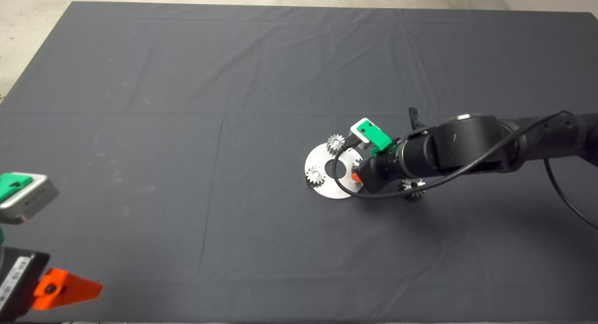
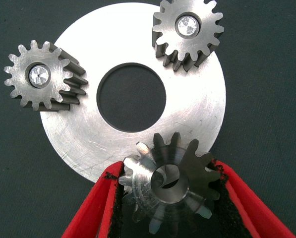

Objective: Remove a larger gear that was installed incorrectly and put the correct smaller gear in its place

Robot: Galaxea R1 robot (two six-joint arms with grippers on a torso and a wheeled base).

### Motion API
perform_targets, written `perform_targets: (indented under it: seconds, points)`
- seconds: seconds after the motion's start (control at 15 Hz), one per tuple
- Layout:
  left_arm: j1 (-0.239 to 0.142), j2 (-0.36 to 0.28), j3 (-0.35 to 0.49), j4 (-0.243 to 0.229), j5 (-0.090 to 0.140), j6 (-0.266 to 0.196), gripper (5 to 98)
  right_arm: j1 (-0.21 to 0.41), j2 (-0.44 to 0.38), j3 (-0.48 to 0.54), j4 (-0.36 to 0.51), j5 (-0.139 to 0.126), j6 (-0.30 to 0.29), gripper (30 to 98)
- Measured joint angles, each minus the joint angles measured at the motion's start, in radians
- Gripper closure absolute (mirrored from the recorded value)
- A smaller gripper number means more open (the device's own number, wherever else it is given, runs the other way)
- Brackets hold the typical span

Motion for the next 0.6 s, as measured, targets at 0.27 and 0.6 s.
perform_targets:
  seconds: [0.27,0.6]
  points:
    - [0.0,0.0,0.0,0.0,0.0,0.0,5.3,-0.002,0.0,0.0,0.0,0.0,0.0,87.0]
    - [0.0,0.0,0.0,0.0,0.0,0.0,5.3,-0.006,-0.006,0.001,-0.004,-0.001,0.0,87.0]
